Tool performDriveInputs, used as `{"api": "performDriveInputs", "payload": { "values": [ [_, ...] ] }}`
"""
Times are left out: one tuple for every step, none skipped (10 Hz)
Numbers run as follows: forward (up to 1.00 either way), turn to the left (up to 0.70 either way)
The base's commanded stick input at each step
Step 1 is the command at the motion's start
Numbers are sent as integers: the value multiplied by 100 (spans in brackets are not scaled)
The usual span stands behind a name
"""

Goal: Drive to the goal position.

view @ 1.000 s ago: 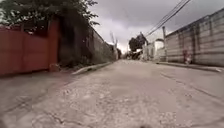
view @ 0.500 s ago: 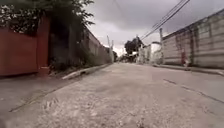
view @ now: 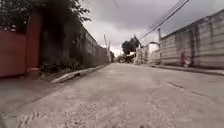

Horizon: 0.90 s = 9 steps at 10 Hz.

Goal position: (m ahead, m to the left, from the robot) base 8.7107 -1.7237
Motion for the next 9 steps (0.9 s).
{"api": "performDriveInputs", "payload": {
  "values": [
    [100, 0],
    [100, -10],
    [100, -40],
    [100, -40],
    [100, -40],
    [100, -40],
    [100, -40],
    [100, -40],
    [100, -40]
  ]
}}
